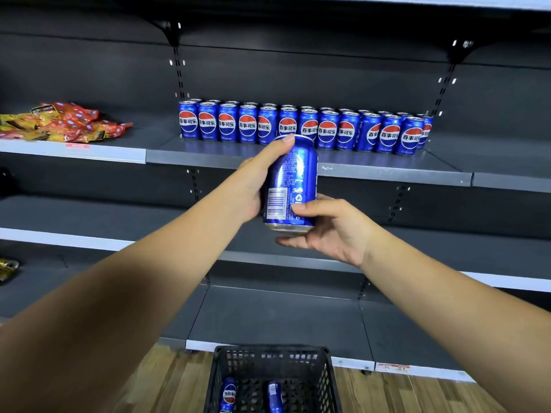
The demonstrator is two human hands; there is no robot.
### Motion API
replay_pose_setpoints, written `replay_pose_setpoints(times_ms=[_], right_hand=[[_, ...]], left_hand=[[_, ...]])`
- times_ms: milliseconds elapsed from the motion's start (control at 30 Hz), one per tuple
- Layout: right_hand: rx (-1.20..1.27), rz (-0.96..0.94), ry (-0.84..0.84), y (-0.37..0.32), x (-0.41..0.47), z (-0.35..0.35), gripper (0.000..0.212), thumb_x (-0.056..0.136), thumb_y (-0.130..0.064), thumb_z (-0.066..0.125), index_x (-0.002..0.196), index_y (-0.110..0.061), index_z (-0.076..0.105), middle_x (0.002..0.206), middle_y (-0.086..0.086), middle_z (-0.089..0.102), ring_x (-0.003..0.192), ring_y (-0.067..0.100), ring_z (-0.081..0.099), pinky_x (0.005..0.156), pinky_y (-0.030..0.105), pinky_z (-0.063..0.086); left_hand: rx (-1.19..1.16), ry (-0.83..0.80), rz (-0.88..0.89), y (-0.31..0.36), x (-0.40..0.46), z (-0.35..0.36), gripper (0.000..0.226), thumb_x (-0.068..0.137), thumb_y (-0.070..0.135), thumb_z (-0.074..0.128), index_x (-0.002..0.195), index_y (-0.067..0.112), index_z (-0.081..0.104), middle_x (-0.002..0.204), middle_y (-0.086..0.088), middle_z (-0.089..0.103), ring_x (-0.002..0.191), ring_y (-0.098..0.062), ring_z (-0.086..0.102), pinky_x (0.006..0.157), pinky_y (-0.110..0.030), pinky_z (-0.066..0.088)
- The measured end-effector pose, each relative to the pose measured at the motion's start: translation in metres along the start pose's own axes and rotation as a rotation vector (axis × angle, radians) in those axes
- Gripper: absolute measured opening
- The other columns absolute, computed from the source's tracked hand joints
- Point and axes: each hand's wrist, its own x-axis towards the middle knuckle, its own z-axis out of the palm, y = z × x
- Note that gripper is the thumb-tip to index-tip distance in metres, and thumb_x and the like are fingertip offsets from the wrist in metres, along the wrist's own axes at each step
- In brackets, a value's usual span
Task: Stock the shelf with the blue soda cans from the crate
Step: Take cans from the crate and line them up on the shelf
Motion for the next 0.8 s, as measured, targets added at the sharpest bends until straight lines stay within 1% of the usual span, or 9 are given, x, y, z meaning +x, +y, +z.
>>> replay_pose_setpoints(times_ms=[133, 233, 300, 367, 400, 467, 633, 700, 800], right_hand=[[-0.050, -0.030, 0.072, 0.002, -0.002, -0.005, 0.044, 0.062, -0.008, 0.064, 0.105, -0.008, 0.062, 0.089, 0.009, 0.071, 0.078, 0.024, 0.068, 0.082, 0.044, 0.053], [-0.118, -0.061, 0.178, 0.002, -0.003, -0.011, 0.061, 0.058, -0.008, 0.070, 0.118, -0.007, 0.055, 0.087, 0.007, 0.071, 0.076, 0.023, 0.068, 0.079, 0.043, 0.054], [-0.180, -0.077, 0.244, 0.001, -0.004, -0.013, 0.062, 0.061, -0.004, 0.076, 0.119, -0.008, 0.053, 0.087, 0.005, 0.071, 0.075, 0.021, 0.068, 0.079, 0.041, 0.053], [-0.232, -0.093, 0.318, 0.000, -0.004, -0.015, 0.052, 0.071, -0.003, 0.075, 0.117, -0.010, 0.051, 0.089, 0.003, 0.069, 0.077, 0.021, 0.066, 0.081, 0.040, 0.051], [-0.251, -0.098, 0.349, -0.001, -0.005, -0.015, 0.048, 0.072, -0.003, 0.074, 0.114, -0.012, 0.051, 0.091, 0.002, 0.069, 0.078, 0.021, 0.066, 0.083, 0.041, 0.050], [-0.297, -0.103, 0.387, -0.002, -0.006, -0.015, 0.046, 0.070, -0.007, 0.076, 0.108, -0.017, 0.052, 0.097, 0.000, 0.068, 0.084, 0.022, 0.066, 0.089, 0.043, 0.048], [-0.419, -0.072, 0.404, -0.001, -0.012, -0.013, 0.060, 0.052, -0.027, 0.082, 0.103, -0.026, 0.051, 0.106, -0.009, 0.066, 0.097, 0.018, 0.064, 0.094, 0.043, 0.043], [-0.445, -0.057, 0.367, -0.003, -0.015, -0.013, 0.061, 0.050, -0.037, 0.078, 0.104, -0.028, 0.050, 0.111, -0.012, 0.064, 0.101, 0.014, 0.061, 0.092, 0.042, 0.040], [-0.406, -0.034, 0.263, -0.005, -0.018, -0.013, 0.058, 0.054, -0.040, 0.075, 0.107, -0.030, 0.052, 0.112, -0.014, 0.065, 0.105, 0.010, 0.059, 0.097, 0.044, 0.030]], left_hand=[[0.163, -0.043, 0.011, -0.003, 0.001, 0.000, 0.029, 0.085, 0.046, 0.058, 0.092, 0.019, 0.066, 0.088, -0.002, 0.073, 0.081, -0.017, 0.069, 0.082, -0.037, 0.056], [0.252, -0.010, 0.102, -0.005, -0.001, 0.001, 0.048, 0.069, 0.058, 0.071, 0.096, 0.019, 0.066, 0.094, 0.002, 0.072, 0.100, -0.018, 0.064, 0.100, -0.040, 0.045], [0.295, 0.027, 0.136, -0.007, -0.001, 0.005, 0.060, 0.061, 0.057, 0.074, 0.104, 0.017, 0.062, 0.099, 0.005, 0.070, 0.100, -0.012, 0.062, 0.094, -0.027, 0.045], [0.317, 0.020, 0.158, -0.012, -0.002, 0.012, 0.050, 0.076, 0.043, 0.073, 0.113, 0.014, 0.056, 0.105, 0.003, 0.068, 0.090, -0.006, 0.064, 0.077, -0.016, 0.050], [0.307, 0.027, 0.169, -0.015, -0.002, 0.015, 0.040, 0.081, 0.036, 0.070, 0.112, 0.016, 0.054, 0.103, 0.003, 0.067, 0.085, -0.004, 0.065, 0.072, -0.014, 0.051], [0.269, 0.079, 0.191, -0.018, -0.002, 0.021, 0.030, 0.082, 0.031, 0.068, 0.105, 0.018, 0.054, 0.094, 0.007, 0.067, 0.075, -0.001, 0.066, 0.065, -0.013, 0.052], [0.211, 0.192, 0.195, -0.017, -0.002, 0.028, 0.027, 0.080, 0.027, 0.073, 0.095, 0.008, 0.062, 0.077, 0.002, 0.069, 0.055, 0.000, 0.065, 0.048, -0.013, 0.047], [0.159, 0.223, 0.167, -0.017, -0.002, 0.027, 0.025, 0.079, 0.028, 0.074, 0.089, 0.009, 0.062, 0.075, 0.001, 0.069, 0.053, -0.002, 0.065, 0.047, -0.014, 0.048], [0.044, 0.235, 0.099, -0.015, -0.003, 0.028, 0.034, 0.078, 0.034, 0.073, 0.096, 0.008, 0.062, 0.081, -0.003, 0.072, 0.061, -0.009, 0.069, 0.053, -0.019, 0.053]])
